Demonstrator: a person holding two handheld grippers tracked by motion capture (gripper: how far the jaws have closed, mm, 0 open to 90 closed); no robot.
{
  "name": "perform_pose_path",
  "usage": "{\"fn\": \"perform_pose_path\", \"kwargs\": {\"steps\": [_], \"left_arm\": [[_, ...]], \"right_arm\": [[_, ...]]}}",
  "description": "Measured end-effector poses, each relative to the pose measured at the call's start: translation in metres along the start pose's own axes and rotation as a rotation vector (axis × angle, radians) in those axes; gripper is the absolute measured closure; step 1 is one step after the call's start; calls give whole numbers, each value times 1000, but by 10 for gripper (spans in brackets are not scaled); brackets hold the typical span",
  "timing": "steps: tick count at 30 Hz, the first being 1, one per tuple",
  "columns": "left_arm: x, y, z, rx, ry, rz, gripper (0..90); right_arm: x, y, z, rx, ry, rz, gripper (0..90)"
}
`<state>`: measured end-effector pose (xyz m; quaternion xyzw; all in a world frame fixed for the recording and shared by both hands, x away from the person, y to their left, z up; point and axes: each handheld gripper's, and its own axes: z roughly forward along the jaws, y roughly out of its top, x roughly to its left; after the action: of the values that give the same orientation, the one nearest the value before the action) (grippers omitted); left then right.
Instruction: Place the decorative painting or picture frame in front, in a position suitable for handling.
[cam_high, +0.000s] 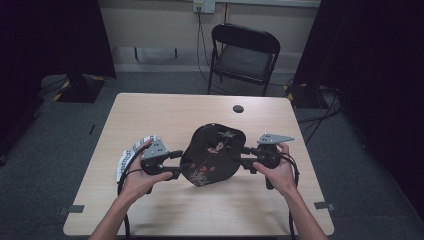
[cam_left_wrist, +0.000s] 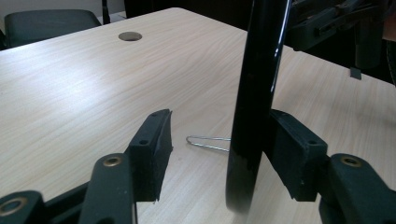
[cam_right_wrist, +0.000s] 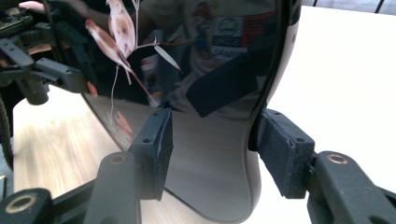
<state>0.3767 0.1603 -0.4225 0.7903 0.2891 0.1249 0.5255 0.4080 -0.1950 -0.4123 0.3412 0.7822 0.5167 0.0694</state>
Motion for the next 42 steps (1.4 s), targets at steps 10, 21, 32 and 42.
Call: {"fn": "perform_pose_path", "kwargs": {"steps": [10,21,32,42], "left_arm": [[6,-1,-3,2,26,-15,476],[8,-1,0,15,46,9,532],[8,-1,1,8,59,15,472],[6,1,13,-18,64,5,425]], "right_arm": [[10,-3,-4,41,37,-57,522],[17,-5,-1,52,62,-77,627],[23,-3,2,34,89,-91,665],[20,-5,-5,46,86,-80,684]]}}
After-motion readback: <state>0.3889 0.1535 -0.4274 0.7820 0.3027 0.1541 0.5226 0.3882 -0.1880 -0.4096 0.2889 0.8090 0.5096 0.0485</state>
